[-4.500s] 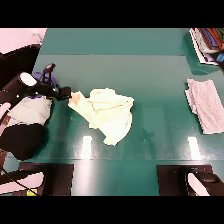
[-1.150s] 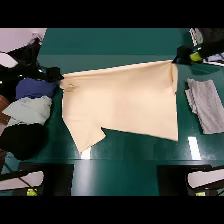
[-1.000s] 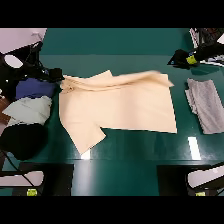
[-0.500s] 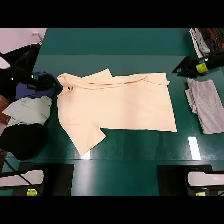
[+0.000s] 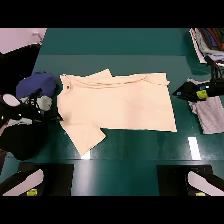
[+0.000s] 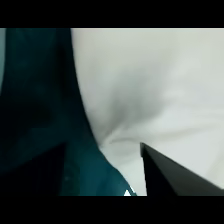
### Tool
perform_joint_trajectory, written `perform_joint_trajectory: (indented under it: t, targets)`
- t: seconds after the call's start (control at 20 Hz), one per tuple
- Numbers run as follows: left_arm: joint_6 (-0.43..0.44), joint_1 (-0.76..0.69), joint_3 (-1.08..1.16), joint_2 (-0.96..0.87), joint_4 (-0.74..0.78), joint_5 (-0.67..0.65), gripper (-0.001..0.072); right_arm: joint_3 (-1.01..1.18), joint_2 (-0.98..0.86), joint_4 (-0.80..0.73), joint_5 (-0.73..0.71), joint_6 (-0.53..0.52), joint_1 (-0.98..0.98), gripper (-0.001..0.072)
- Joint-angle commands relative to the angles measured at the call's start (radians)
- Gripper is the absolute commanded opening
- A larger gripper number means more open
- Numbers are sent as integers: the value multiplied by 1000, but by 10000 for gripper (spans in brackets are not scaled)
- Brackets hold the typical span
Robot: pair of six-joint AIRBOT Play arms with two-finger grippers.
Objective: Fold the shirts.
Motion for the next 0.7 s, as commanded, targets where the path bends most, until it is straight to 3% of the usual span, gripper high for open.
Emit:
perform_joint_trajectory:
  t: [0.0,0.2,0.25,0.3,0.35,0.5,0.65]
  targets:
    - [5,1,-108,27,-106,117,543,-43,35,4,-8,-1,0,411]
    - [74,1,-127,27,-236,151,540,-43,35,3,-13,-2,1,411]
    - [74,1,-127,28,-233,146,369,-43,35,2,-5,-2,1,411]
    - [83,1,-127,28,-230,138,109,-43,35,-8,9,-2,-3,411]
    - [99,1,-127,28,-232,127,26,-44,35,-19,29,-2,-11,411]
    - [101,1,-101,35,-228,75,23,-86,43,-64,71,-1,-71,411]
    - [108,1,-59,83,-220,58,23,-267,104,-105,51,0,-202,411]
